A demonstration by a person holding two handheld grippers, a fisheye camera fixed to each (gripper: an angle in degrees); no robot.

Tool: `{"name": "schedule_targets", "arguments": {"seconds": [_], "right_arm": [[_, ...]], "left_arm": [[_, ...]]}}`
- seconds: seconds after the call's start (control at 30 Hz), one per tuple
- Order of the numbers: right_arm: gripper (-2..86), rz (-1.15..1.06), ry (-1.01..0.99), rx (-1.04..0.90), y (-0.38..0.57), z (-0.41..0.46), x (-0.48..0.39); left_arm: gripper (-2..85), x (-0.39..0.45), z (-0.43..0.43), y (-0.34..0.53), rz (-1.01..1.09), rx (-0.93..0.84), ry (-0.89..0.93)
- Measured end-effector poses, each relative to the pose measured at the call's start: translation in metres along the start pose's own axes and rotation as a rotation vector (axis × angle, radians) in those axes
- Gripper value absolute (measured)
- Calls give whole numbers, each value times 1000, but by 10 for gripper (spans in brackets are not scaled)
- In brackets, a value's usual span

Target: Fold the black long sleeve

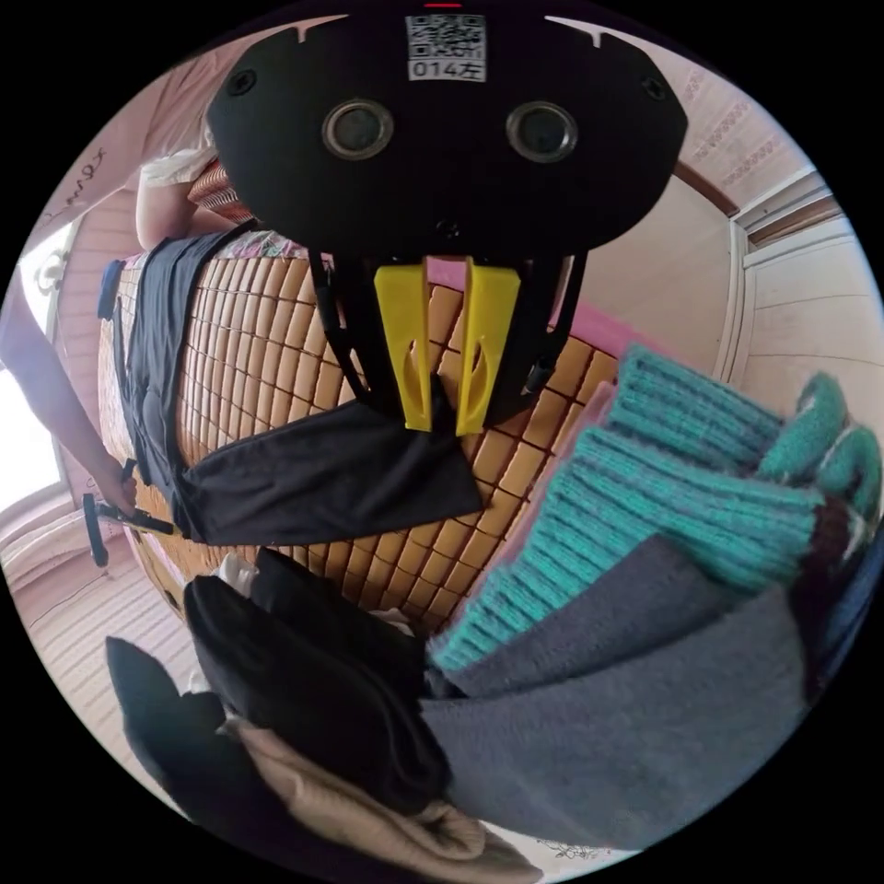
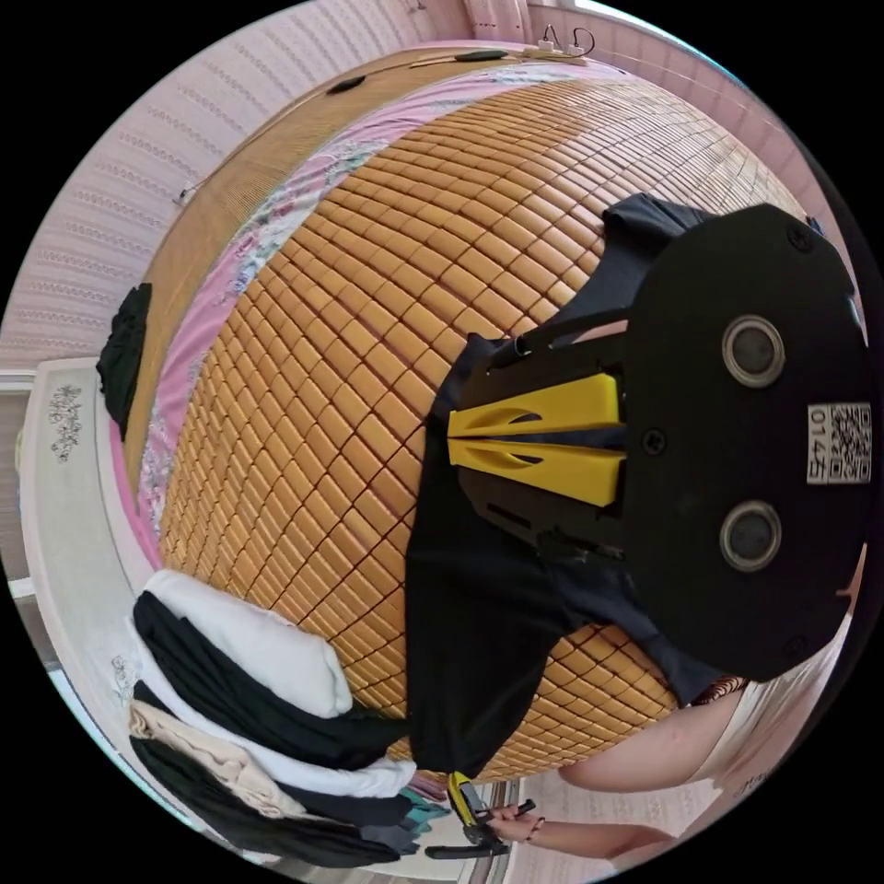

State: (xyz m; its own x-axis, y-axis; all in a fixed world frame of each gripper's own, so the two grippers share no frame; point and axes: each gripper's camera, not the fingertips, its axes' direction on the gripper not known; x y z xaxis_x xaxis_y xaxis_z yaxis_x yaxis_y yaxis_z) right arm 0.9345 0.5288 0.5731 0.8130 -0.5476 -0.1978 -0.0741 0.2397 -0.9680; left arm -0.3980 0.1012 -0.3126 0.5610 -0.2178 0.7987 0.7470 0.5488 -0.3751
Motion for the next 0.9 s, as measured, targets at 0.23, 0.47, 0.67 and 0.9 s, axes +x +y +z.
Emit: {"name": "schedule_targets", "arguments": {"seconds": [0.23,0.47,0.67,0.9], "right_arm": [[-5,18,27,9,-23,-18,3],[-5,90,-84,265,54,-133,25],[-1,141,-54,267,293,-217,19],[-8,322,-144,-63,529,-178,-36]], "left_arm": [[-2,14,9,2,91,-27,-54],[-8,41,-12,23,92,53,-103],[21,140,-38,97,387,65,-55],[0,265,-7,173,633,-56,230]]}}
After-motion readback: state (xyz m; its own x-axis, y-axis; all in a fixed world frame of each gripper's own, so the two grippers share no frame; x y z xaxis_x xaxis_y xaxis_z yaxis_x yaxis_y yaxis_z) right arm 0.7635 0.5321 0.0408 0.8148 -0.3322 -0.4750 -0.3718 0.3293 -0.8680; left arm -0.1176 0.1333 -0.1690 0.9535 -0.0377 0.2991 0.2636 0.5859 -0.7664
